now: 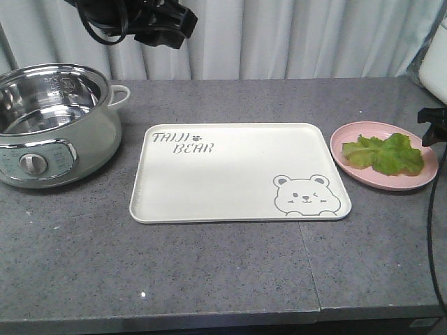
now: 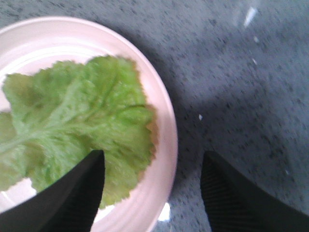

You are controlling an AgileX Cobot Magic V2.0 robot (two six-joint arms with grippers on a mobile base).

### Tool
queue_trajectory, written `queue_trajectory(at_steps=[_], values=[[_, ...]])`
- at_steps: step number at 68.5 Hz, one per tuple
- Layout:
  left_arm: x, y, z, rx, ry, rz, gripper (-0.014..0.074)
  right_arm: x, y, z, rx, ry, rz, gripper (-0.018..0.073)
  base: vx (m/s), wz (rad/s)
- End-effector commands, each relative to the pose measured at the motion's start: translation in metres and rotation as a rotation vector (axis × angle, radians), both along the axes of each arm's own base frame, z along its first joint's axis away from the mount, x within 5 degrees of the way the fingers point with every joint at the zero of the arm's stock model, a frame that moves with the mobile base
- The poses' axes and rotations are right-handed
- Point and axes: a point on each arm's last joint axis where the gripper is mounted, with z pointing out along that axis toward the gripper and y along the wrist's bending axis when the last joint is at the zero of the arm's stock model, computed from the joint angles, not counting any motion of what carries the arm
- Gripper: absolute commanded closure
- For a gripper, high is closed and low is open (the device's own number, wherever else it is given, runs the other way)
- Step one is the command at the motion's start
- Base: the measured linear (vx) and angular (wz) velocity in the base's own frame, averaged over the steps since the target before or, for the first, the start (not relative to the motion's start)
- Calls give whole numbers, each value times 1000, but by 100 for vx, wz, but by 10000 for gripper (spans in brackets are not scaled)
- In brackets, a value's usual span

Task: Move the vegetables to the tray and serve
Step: 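Grasp the rim of the pink plate with the right gripper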

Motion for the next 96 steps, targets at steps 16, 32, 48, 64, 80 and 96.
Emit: queue_trajectory(at_steps=[16, 32, 48, 64, 80, 96], values=[[-17, 7, 25, -59, -76, -4, 209, -3, -4, 22, -12, -40, -69, 153, 0, 0], [-17, 7, 25, -57, -77, -3, 209, 3, -6, -3, 11, 26, -67, 155, 0, 0], [-17, 7, 25, -57, -77, -3, 209, 4, -6, -12, 26, 62, -67, 235, 0, 0], [-17, 7, 25, -56, -78, -2, 209, 3, -6, -13, 25, 69, -59, 479, 0, 0], [-17, 7, 25, -56, -78, -2, 209, 4, -5, -12, 45, 58, -63, 569, 0, 0], [-17, 7, 25, -56, -78, -2, 209, 0, -17, 10, 109, -36, -113, 569, 0, 0]])
